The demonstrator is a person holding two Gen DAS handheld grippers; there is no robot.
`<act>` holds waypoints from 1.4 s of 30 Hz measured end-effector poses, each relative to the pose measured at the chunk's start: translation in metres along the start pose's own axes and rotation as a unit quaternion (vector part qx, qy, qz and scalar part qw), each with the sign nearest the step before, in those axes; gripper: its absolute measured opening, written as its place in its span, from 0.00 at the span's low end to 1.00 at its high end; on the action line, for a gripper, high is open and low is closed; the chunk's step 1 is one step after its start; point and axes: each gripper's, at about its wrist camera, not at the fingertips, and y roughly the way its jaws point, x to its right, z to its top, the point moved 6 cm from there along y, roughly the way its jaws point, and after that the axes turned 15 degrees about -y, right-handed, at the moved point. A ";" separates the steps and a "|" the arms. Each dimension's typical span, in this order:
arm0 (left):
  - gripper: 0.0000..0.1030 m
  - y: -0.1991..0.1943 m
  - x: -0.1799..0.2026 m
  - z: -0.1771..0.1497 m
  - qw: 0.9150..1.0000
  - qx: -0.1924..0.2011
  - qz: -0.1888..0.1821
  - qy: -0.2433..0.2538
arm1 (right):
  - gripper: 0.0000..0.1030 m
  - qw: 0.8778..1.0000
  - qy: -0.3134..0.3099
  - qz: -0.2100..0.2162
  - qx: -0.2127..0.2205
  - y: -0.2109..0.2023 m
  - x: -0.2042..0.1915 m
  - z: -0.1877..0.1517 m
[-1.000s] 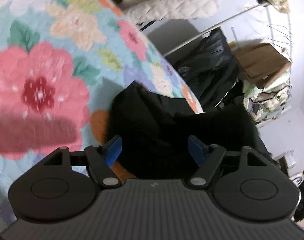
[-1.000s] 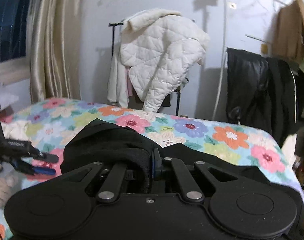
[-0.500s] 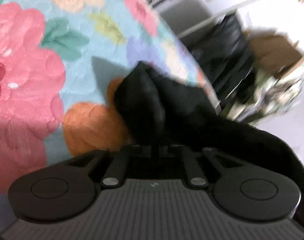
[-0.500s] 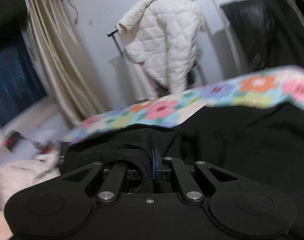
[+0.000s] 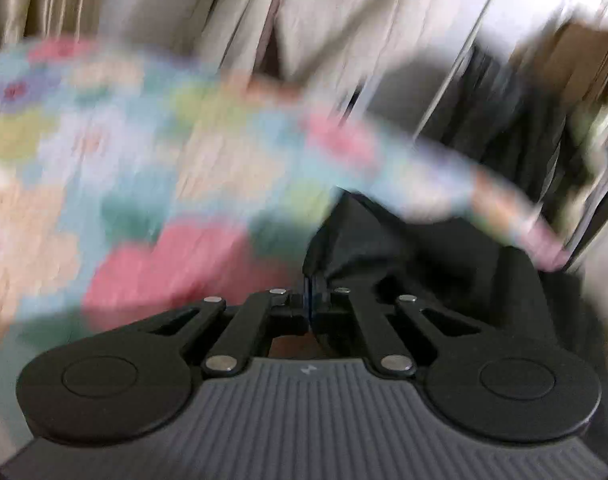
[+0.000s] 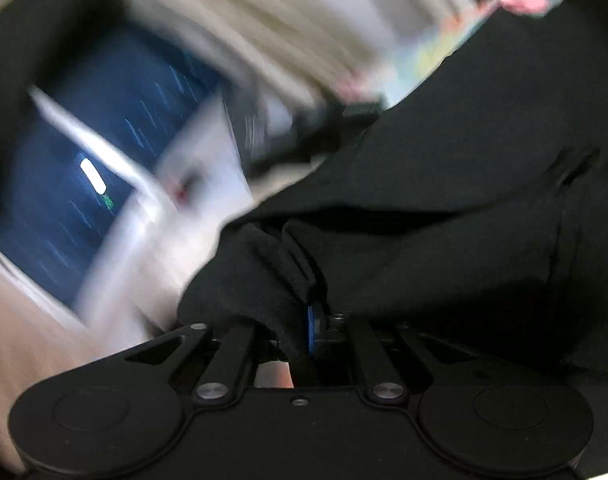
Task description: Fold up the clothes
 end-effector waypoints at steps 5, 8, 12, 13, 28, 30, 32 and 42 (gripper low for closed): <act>0.07 0.003 0.004 -0.001 0.996 -0.009 0.062 0.069 | 0.23 0.998 -0.034 -0.051 -0.015 -0.027 -0.002 0.020; 0.28 -0.006 0.009 0.013 0.997 0.021 0.030 0.061 | 0.39 0.995 -0.055 -0.081 -0.024 -0.044 -0.004 0.033; 0.43 0.000 0.038 0.025 0.995 0.042 -0.043 0.083 | 0.53 0.989 -0.082 -0.121 -0.036 -0.066 -0.006 0.050; 0.50 0.005 0.049 0.025 0.992 0.038 -0.058 0.103 | 0.55 0.987 -0.089 -0.131 -0.039 -0.072 -0.006 0.054; 0.42 0.110 0.140 -0.029 0.949 -0.020 -0.035 0.312 | 0.55 0.886 -0.317 -0.261 -0.218 -0.048 0.132 0.107; 0.04 0.113 0.137 -0.027 0.951 -0.020 -0.036 0.306 | 0.55 0.864 -0.346 -0.276 -0.241 -0.044 0.152 0.115; 0.03 0.111 0.133 -0.023 0.955 0.005 -0.037 0.295 | 0.55 0.840 -0.375 -0.290 -0.265 -0.040 0.172 0.123; 0.02 0.084 0.109 0.007 0.975 0.056 -0.081 0.198 | 0.01 0.944 -0.184 -0.267 -0.062 -0.089 0.232 0.206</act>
